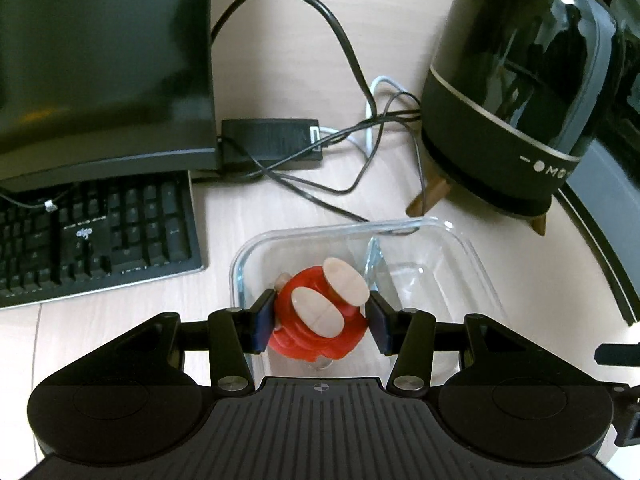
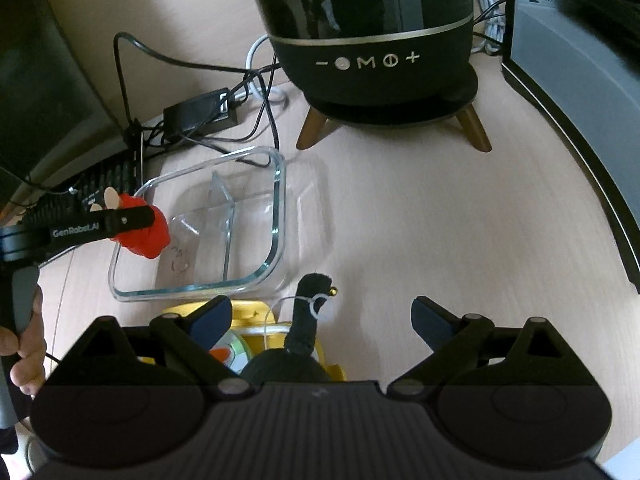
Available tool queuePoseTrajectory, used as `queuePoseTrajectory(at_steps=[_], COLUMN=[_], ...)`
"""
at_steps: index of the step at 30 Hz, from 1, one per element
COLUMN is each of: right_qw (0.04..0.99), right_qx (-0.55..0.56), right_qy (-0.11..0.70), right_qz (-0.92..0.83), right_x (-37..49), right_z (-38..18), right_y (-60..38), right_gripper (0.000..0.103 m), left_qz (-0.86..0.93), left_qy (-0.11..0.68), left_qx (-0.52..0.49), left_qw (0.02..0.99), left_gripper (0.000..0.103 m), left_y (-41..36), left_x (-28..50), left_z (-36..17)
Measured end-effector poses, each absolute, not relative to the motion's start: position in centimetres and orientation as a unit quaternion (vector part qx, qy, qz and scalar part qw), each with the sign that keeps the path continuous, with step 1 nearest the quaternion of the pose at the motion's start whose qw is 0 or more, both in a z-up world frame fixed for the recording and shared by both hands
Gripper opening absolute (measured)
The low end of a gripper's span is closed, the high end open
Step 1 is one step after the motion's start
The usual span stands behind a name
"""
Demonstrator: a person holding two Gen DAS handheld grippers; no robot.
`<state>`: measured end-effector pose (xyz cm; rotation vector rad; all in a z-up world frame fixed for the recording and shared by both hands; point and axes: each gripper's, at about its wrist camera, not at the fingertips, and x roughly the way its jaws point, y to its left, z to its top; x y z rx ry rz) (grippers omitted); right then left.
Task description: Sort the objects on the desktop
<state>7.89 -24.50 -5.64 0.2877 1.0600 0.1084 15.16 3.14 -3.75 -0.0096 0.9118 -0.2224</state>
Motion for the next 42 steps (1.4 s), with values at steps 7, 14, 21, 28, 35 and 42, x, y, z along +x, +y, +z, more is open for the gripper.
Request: queuePoseTrajectory(at_steps=[7,14,21,28,35,42], right_qw=[0.848,0.845,0.845,0.847,0.849,0.841], right_qx=[0.131,0.126,0.127,0.137,0.137,0.115], right_qy=[0.511,0.517,0.516,0.509,0.502,0.502], right_qz=[0.049,0.050,0.051,0.065,0.089,0.168], right_x=[8.0,7.8,7.8,7.7,7.9,10.0], right_z=[-6.0,-5.9,-5.8,-5.6,-5.1,-3.1], right_y=[-23.9,-23.3,-23.3,-23.6,-23.3,-20.1], right_gripper=[0.097,0.097,0.097,0.097,0.095,0.079], left_qz=[-0.106,-0.099,-0.120,-0.116,-0.120,-0.116], left_qy=[0.447,0.464,0.489,0.485,0.574,0.600], left_qx=[-0.004,-0.013,-0.048,-0.061,-0.127,-0.113], left_qw=[0.888,0.880,0.863,0.865,0.800,0.783], left_gripper=[0.053,0.054,0.064,0.078,0.094,0.098], left_y=[3.4,3.9,4.9,5.9,7.3,5.9], left_x=[15.3,16.0,14.2,11.8,9.7,6.7], left_z=[-4.6,-6.0,-5.3,-2.0,-2.4,-4.3])
